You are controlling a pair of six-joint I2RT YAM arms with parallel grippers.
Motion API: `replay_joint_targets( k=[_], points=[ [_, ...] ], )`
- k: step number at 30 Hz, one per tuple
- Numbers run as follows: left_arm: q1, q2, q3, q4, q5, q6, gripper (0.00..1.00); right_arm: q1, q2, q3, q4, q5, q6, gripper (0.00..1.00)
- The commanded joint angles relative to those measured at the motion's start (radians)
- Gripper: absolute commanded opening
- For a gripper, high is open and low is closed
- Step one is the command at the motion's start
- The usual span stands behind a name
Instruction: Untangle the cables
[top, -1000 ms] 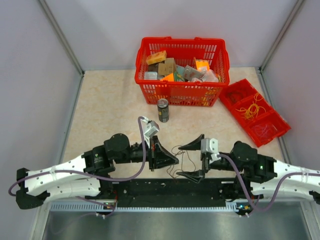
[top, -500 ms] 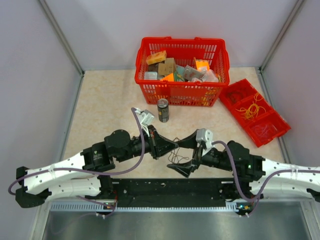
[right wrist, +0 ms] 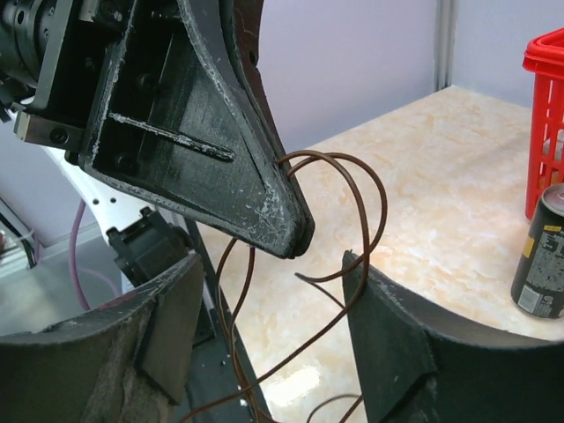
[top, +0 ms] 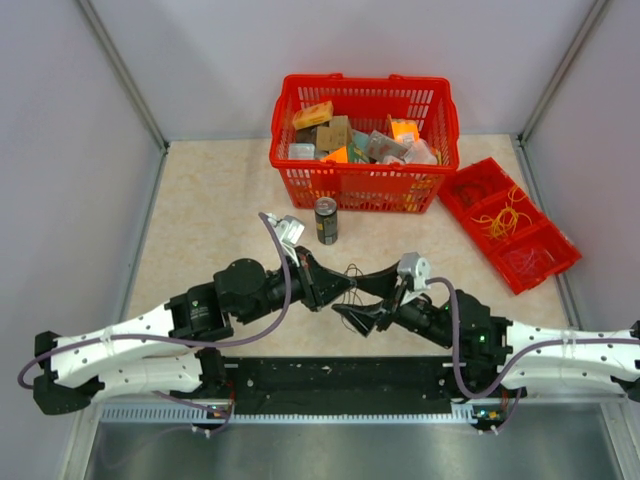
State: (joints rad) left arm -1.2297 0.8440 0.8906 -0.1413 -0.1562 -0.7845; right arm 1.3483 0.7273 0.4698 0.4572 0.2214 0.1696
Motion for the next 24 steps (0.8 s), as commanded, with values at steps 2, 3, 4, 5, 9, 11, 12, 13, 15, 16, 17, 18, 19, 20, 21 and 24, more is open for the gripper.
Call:
replay_joint_targets(
  k=[2,3,4,5,9,11,12,13,15,16,17,18,19,20,21,24],
  points=[
    [0.006,0.015,0.016,0.062,-0.009,-0.012,0.00,0.011,0.003,-0.019,0.137,0.007,0.005,0.53],
    [0.007,0.018,0.018,0.062,-0.012,-0.015,0.00,0.012,0.004,-0.019,0.136,0.010,0.002,0.49],
    [0.007,0.017,0.018,0.063,-0.014,-0.015,0.00,0.011,0.003,-0.019,0.139,0.015,0.004,0.45],
    [0.007,0.020,0.018,0.066,-0.016,-0.015,0.00,0.011,0.004,-0.023,0.144,0.022,0.004,0.42],
    [0.007,0.026,0.016,0.092,-0.009,-0.016,0.00,0.011,0.006,-0.017,0.141,0.038,0.011,0.24],
    [0.009,0.035,0.024,0.088,-0.013,-0.006,0.00,0.011,0.007,-0.013,0.123,0.045,0.025,0.00],
    [0.010,0.038,0.028,0.077,-0.017,-0.004,0.01,0.011,0.007,-0.011,0.118,0.053,0.034,0.00],
    [0.012,0.037,0.031,0.074,-0.017,-0.002,0.05,0.012,0.004,-0.014,0.110,0.058,0.036,0.00],
    [0.016,0.027,0.027,0.078,-0.013,0.007,0.21,0.011,-0.008,-0.026,0.098,0.079,0.051,0.00],
    [0.018,0.021,0.021,0.085,-0.014,0.011,0.33,0.011,-0.017,-0.036,0.097,0.091,0.054,0.00],
    [0.019,0.011,0.015,0.088,-0.017,0.014,0.47,0.009,-0.028,-0.043,0.089,0.105,0.064,0.00],
    [0.021,-0.003,0.007,0.088,-0.023,0.017,0.59,0.008,-0.043,-0.049,0.072,0.116,0.076,0.00],
    [0.025,-0.017,-0.002,0.088,-0.029,0.024,0.66,0.003,-0.057,-0.057,0.052,0.125,0.083,0.00],
    [0.030,-0.032,-0.011,0.088,-0.026,0.030,0.73,-0.003,-0.083,-0.065,0.026,0.133,0.099,0.00],
    [0.033,-0.046,-0.021,0.088,-0.025,0.036,0.78,-0.008,-0.107,-0.077,0.005,0.145,0.116,0.00],
    [0.039,-0.092,-0.038,0.059,-0.023,0.065,0.96,-0.041,-0.196,-0.111,-0.092,0.170,0.162,0.00]
  ],
)
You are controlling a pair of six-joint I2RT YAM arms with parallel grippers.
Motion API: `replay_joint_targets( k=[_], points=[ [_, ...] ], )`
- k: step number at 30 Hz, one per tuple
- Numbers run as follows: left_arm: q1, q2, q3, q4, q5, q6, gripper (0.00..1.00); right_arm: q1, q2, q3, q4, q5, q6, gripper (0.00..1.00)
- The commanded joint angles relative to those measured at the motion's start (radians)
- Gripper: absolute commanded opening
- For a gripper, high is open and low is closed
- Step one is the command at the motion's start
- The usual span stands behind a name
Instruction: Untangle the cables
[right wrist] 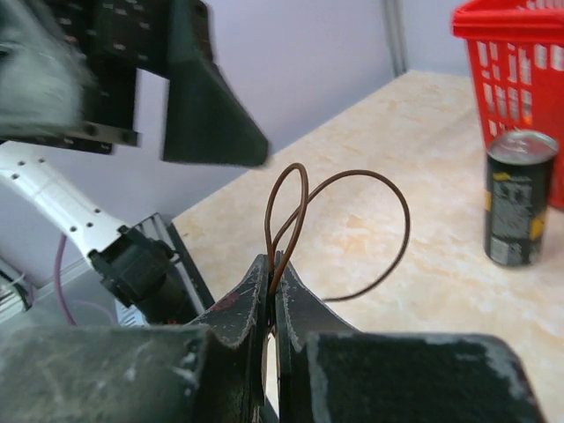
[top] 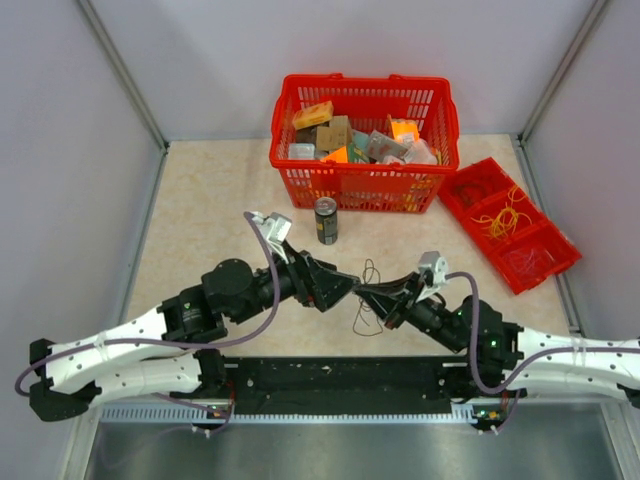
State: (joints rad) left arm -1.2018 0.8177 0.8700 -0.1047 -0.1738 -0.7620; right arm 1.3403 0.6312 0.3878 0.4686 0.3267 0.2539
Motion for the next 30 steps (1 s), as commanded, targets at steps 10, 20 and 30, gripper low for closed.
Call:
replay_joint_targets(
  k=[10,20,30],
  points=[
    [0.013,-0.196,-0.124,-0.070,-0.040,0.050,0.98,-0.211,-0.419,0.130,-0.856,0.641,0.271,0.00],
    [0.013,-0.146,-0.239,0.075,0.118,-0.062,0.97,-0.424,-0.111,0.473,-0.762,0.768,-0.041,0.00],
    [0.013,-0.201,-0.298,0.097,0.168,-0.108,0.97,-1.283,0.267,0.635,-0.642,-0.064,0.251,0.00]
  ],
)
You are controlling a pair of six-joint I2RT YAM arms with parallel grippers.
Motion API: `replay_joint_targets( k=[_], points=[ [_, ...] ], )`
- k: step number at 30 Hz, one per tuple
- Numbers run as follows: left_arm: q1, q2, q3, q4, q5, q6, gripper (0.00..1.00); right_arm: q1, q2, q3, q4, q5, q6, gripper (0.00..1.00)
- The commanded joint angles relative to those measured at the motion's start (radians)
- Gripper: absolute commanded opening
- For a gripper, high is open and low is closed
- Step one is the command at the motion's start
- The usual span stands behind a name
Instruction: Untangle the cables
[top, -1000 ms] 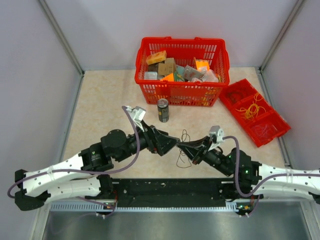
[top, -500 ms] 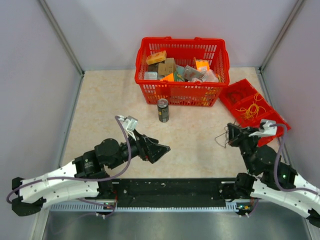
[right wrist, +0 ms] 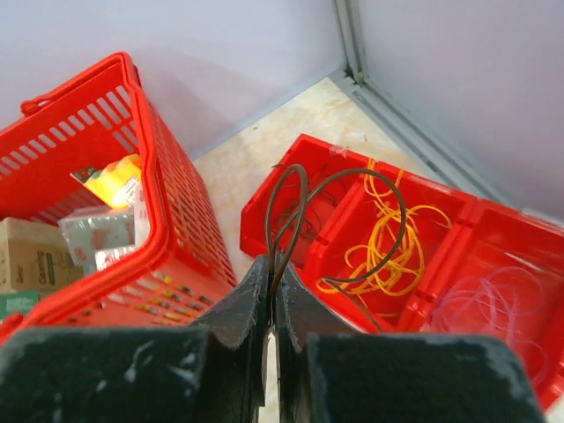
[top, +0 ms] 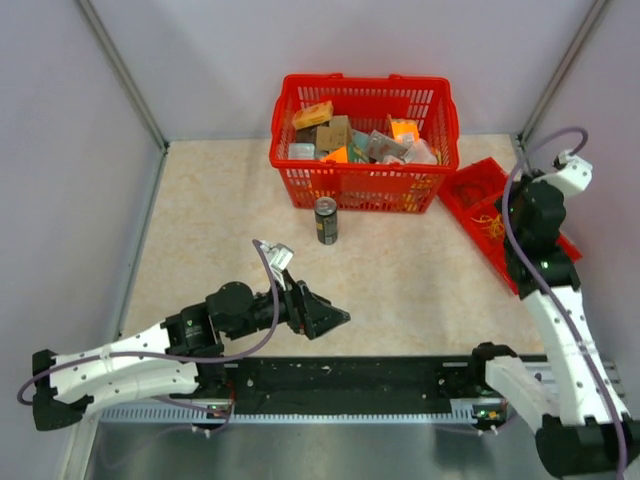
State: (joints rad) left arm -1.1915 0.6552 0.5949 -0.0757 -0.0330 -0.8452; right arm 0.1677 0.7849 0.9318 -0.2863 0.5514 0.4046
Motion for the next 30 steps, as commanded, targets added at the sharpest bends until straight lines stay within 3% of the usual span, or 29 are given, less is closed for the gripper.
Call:
replay_joint_targets(
  k=[1,5,11,14,23,30],
  points=[
    [0.003,-0.045,-0.023,0.067,0.028,-0.023,0.97,-0.138,0.155,0.117,0.140,-0.324,0.111,0.00],
    [0.003,-0.055,-0.023,0.059,0.012,0.001,0.97,-0.298,0.316,0.134,0.354,-0.574,0.253,0.00],
    [0.003,-0.054,-0.033,0.068,-0.010,0.028,0.98,-0.376,0.467,0.064,0.764,-0.630,0.347,0.00],
    [0.003,-0.048,-0.032,0.068,-0.015,0.046,0.98,-0.392,0.566,0.085,0.881,-0.665,0.350,0.00],
    [0.006,-0.014,-0.017,0.039,-0.015,0.058,0.98,-0.398,0.783,0.096,1.055,-0.644,0.438,0.00],
    [0.009,-0.031,-0.029,0.045,-0.008,0.055,0.98,-0.399,0.855,-0.008,1.104,-0.620,0.358,0.00]
  ],
)
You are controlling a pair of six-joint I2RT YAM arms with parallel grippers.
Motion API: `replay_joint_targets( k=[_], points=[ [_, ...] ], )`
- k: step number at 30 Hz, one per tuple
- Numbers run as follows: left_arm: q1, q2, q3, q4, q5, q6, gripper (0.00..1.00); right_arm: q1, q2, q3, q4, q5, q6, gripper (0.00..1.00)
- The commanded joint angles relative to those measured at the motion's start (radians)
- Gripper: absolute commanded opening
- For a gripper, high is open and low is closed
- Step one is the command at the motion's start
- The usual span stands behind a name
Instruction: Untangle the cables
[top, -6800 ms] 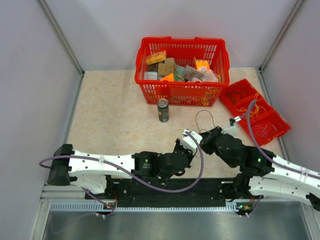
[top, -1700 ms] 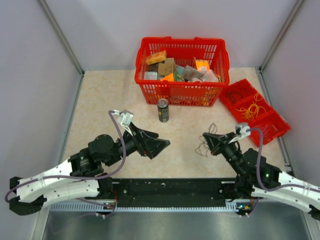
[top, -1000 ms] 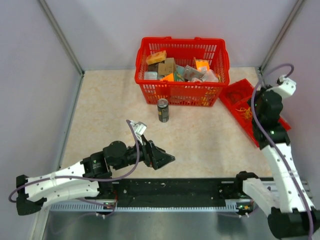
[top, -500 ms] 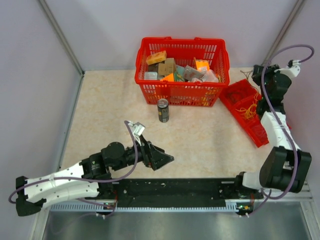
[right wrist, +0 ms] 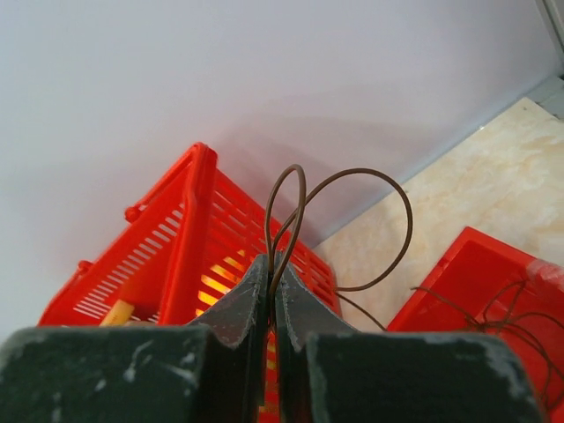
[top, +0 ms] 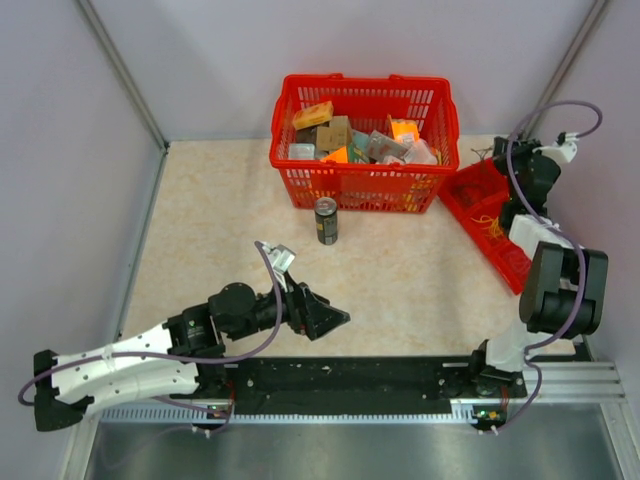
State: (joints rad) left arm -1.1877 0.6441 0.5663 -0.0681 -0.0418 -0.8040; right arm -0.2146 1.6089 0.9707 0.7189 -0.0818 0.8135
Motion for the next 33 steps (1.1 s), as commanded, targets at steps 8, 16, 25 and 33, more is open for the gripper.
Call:
replay_joint_targets(
  k=[8,16,25,33],
  points=[
    [0.004,-0.043,-0.023,0.045,0.020,-0.004,0.98,-0.016,0.046,-0.155,0.041,0.033,-0.108,0.00],
    [0.005,-0.060,-0.046,0.059,0.037,-0.029,0.98,0.009,0.101,0.035,-0.420,0.163,-0.115,0.00],
    [0.005,-0.049,-0.051,0.059,0.037,-0.038,0.98,0.060,0.311,0.379,-0.879,0.252,-0.102,0.00],
    [0.007,-0.012,-0.037,0.088,0.069,-0.035,0.98,0.087,0.405,0.529,-1.053,0.244,-0.013,0.00]
  ],
)
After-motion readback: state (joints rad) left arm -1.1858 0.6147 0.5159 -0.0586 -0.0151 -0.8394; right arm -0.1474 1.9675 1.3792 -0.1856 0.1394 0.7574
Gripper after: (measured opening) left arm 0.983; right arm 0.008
